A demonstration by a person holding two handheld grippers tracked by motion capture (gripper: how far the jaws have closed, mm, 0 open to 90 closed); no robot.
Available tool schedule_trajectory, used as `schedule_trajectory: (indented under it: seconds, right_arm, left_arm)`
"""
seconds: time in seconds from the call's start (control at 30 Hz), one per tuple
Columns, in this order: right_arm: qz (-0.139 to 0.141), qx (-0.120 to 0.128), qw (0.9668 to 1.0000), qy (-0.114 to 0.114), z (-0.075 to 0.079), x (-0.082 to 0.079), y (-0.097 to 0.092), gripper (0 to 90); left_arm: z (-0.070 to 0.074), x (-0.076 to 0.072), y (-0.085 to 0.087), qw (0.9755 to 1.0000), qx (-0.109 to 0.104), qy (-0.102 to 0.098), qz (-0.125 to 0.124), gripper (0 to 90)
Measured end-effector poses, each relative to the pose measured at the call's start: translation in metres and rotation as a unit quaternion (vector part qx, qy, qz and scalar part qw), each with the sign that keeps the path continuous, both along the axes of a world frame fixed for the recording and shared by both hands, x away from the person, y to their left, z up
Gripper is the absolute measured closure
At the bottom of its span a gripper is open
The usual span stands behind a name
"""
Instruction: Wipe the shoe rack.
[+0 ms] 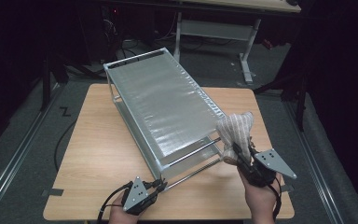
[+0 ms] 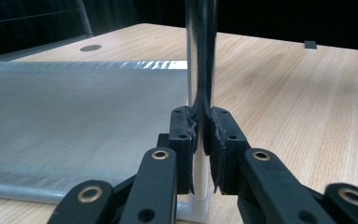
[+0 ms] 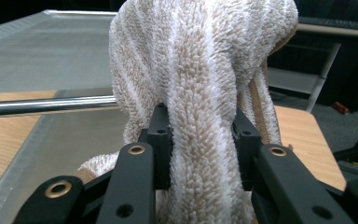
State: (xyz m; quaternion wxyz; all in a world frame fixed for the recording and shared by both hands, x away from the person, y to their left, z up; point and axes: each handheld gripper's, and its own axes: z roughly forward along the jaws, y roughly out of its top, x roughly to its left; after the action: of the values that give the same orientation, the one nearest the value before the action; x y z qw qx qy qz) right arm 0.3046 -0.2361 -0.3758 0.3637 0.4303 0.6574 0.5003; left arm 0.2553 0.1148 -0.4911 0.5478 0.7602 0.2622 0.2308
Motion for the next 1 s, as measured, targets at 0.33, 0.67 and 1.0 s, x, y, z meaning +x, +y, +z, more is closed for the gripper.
schedule_trajectory:
  seconds: [0.33, 0.67, 1.0]
  right_arm:
    - [-0.005, -0.02, 0.9997, 0.012, -0.01, -0.03, -0.008, 68.4]
    - [0.032, -0.051, 0.9947, 0.083, -0.051, -0.034, 0.012, 68.6]
    - [0.124, -0.064, 0.9861, 0.09, -0.052, -0.039, 0.061, 68.6]
  left_arm:
    - [0.0, 0.0, 0.001, 1.0, 0.0, 0.003, -0.001, 80.3]
    - [0.001, 0.003, -0.002, 1.0, 0.004, 0.002, -0.009, 80.4]
    - [-0.006, 0.0, -0.004, 0.9998, 0.018, 0.008, -0.008, 71.6]
